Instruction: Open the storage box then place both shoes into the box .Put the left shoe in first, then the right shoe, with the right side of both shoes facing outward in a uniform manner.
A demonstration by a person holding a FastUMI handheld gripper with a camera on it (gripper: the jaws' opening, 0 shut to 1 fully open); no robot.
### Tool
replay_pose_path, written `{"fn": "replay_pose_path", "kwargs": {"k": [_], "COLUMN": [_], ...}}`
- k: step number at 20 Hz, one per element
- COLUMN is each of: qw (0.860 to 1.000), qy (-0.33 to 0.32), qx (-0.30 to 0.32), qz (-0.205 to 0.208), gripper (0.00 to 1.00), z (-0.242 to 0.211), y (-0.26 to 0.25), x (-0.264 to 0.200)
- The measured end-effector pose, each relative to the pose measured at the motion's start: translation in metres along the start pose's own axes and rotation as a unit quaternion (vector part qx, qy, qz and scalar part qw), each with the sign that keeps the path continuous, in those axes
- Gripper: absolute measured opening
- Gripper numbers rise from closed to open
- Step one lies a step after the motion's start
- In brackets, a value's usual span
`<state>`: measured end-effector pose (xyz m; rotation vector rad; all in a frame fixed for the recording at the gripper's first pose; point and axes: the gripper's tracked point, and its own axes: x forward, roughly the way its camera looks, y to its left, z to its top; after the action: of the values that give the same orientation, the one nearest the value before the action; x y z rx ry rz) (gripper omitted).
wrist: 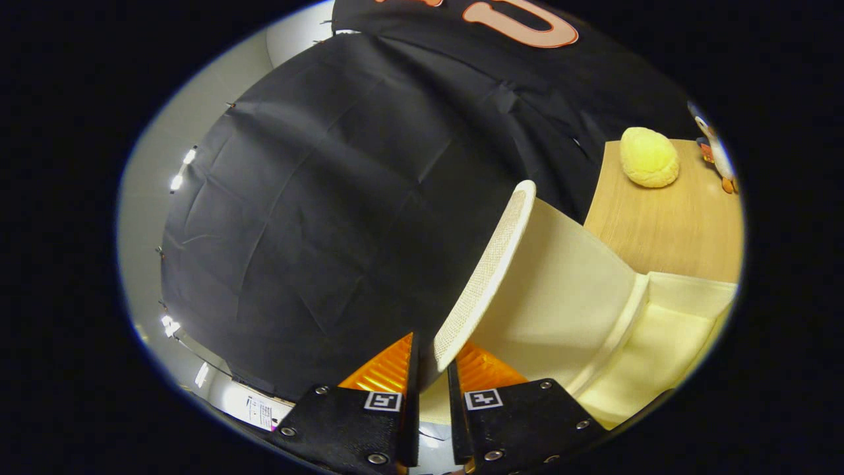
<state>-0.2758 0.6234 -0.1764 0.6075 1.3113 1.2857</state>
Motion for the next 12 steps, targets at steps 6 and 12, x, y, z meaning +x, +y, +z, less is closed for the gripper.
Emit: {"fn": "replay_pose_path", "kwargs": {"k": [6,12], "qw": [0.999,0.997], "qy": [0.03,0.013], "qx": [0.024,-0.038], "qz": [-0.039,-0.073], "gripper": [0.23,0.66], "z": [-0.013,-0.026], "y": [-0.015,-0.039], "x": [0.059,0.054]}}
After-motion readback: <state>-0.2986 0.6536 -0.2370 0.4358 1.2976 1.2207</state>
